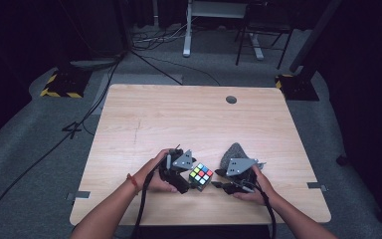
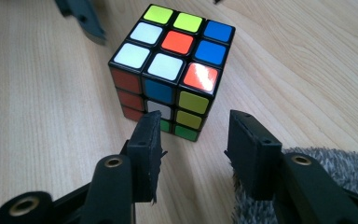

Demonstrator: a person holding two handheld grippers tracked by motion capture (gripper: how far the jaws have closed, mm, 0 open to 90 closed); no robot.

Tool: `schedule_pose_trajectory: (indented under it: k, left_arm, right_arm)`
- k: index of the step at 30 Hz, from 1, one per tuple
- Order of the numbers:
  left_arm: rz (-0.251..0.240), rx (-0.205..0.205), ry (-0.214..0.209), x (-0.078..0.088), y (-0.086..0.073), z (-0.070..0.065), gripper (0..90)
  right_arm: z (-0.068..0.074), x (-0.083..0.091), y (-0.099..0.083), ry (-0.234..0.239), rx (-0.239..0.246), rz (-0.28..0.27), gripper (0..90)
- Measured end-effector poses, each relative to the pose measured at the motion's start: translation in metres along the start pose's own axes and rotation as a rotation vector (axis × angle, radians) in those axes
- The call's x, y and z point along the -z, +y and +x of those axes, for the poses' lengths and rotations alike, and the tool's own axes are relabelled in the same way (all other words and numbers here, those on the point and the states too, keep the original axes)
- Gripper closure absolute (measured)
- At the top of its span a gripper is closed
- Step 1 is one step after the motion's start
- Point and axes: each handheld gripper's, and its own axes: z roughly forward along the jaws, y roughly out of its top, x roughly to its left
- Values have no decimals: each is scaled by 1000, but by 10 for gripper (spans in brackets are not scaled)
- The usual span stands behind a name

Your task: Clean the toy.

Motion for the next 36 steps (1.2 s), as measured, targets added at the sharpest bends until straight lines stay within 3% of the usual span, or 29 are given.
schedule_pose_trajectory:
  k: [2,6,11,22,32,34,36]
  left_arm:
    - [-7,1,-41,-4,4,5,159]
    - [27,-33,-85,-13,8,6,158]
    - [10,-10,-111,-15,4,7,169]
    - [17,-19,-90,-12,-5,1,240]
    - [19,-26,-89,-6,-12,1,284]
    - [17,-33,-79,-6,-13,-1,309]
    - [17,-33,-80,-5,-14,-2,310]
  right_arm:
    - [0,-2,1,-3,2,8,549]
    - [-1,-4,1,-4,4,8,544]
    - [-2,-5,1,-8,-5,3,541]
    - [-3,-5,1,0,-13,1,524]
    - [-5,0,5,10,-23,-68,528]
    - [-4,2,9,18,-30,-107,531]
    - [-3,2,14,5,-9,-104,537]
